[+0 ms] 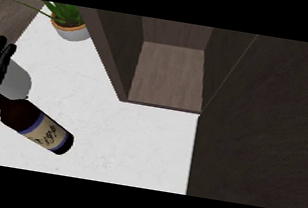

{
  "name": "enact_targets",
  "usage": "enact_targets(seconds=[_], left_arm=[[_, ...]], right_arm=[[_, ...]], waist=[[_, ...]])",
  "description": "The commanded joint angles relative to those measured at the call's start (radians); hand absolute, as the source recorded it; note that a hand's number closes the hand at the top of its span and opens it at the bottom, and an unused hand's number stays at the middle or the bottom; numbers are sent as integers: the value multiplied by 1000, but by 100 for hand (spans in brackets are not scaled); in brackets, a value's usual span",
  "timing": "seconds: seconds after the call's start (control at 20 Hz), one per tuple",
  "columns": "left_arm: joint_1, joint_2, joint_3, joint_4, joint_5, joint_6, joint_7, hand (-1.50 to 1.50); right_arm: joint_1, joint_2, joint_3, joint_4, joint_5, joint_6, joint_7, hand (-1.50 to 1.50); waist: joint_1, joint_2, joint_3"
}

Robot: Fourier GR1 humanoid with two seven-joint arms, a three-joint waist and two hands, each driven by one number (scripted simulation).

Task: Pick up the wine, place it into the cabinet and close the cabinet

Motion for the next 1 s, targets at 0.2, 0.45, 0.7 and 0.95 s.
enact_targets(seconds=[0.2, 0.45, 0.7, 0.95], left_arm=[[39, -16, 252, 63, 253, 44, 133, -150], [84, -79, 325, -54, 497, 136, 387, -150], [10, 29, 432, -131, 560, 239, 559, -150], [-55, 120, 462, -214, 552, 342, 713, -150]], right_arm=[[75, 29, 39, -118, 12, -12, 20, -150], [127, -11, 122, -197, -92, 95, 124, -150], [132, -57, 92, -434, -183, 86, 340, -150], [-51, -38, 112, -433, -126, -3, 502, -150]], waist=[[-15, -2, -21], [1, -10, -20], [-17, -4, -20], [-11, -1, -20]])
